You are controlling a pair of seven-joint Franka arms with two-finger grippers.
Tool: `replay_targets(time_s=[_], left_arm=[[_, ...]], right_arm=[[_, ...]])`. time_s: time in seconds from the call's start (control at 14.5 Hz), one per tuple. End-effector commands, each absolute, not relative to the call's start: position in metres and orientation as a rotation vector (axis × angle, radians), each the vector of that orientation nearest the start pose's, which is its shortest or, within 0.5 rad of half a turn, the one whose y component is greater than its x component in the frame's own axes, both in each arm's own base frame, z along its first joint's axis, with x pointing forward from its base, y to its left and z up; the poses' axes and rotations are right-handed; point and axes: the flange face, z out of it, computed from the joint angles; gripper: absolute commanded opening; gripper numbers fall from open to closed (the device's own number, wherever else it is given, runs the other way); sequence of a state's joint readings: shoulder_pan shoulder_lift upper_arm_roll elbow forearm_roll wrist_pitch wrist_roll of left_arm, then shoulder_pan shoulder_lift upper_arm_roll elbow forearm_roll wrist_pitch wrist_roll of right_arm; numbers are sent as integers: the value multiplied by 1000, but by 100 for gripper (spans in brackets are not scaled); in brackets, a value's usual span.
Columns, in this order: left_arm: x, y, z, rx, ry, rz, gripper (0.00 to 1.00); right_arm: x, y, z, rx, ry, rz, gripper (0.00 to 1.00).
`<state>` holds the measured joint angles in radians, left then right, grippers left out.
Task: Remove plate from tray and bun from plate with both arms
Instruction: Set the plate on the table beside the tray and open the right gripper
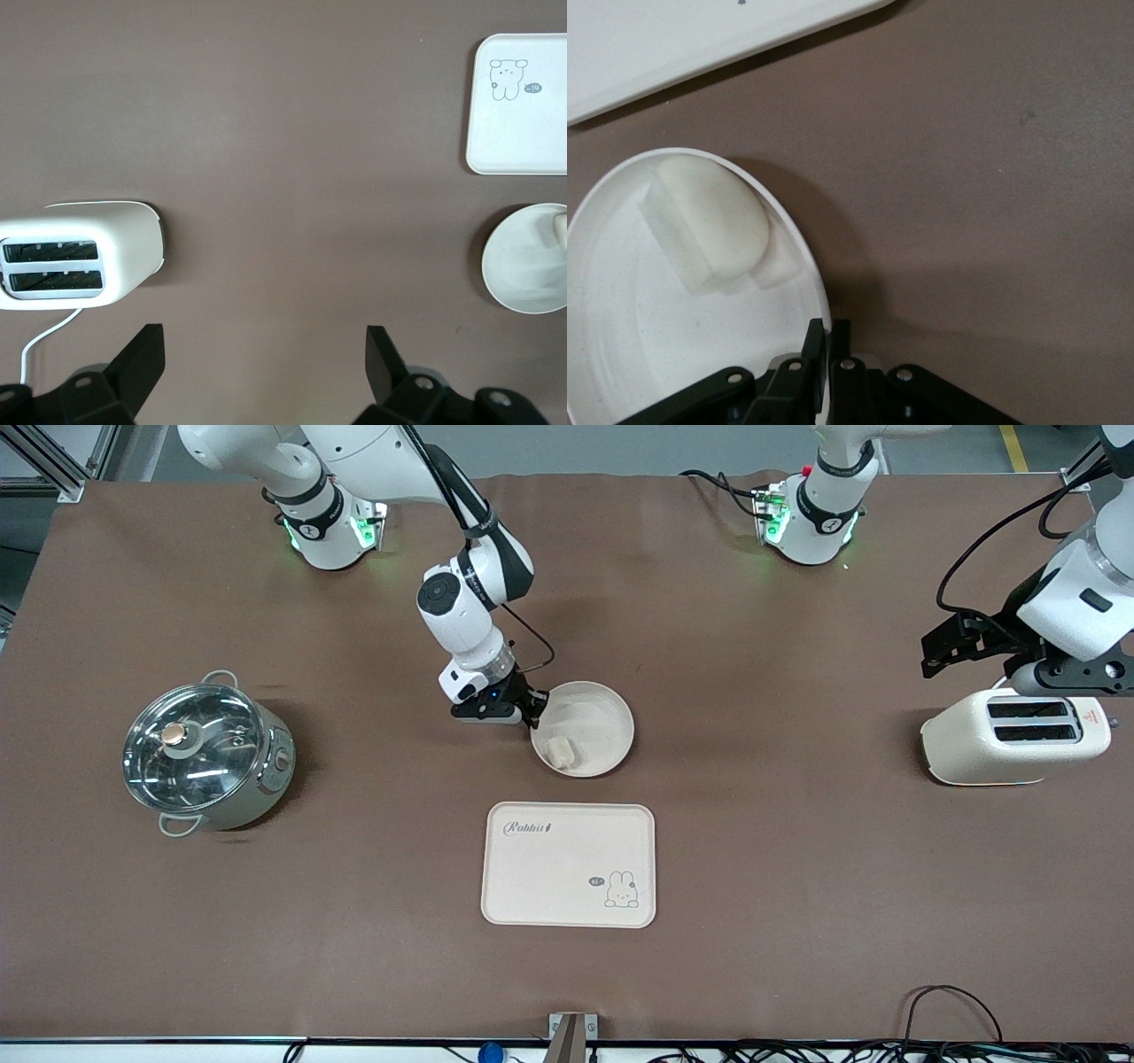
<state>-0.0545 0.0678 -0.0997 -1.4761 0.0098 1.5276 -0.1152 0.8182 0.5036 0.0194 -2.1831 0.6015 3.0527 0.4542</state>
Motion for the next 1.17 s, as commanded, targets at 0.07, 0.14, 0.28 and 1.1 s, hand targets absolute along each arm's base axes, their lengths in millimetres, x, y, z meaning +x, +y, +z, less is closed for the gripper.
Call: replay_targets(time_s=[0.07,0.14,0.28,1.1], left_arm=[[567,-92,621,-3149,75,50,100],[570,-94,616,-3148,82,64,100],[571,-101,612,-3148,99,74,100],[589,-295,474,-3147,-45,137,100]], right_arm=[[414,388,197,-2745,367,-236,80],[417,387,200,-2740,370,-243,83],[432,379,211,-2720,393,-263,85],[604,223,363,-2777,220,-106,100]])
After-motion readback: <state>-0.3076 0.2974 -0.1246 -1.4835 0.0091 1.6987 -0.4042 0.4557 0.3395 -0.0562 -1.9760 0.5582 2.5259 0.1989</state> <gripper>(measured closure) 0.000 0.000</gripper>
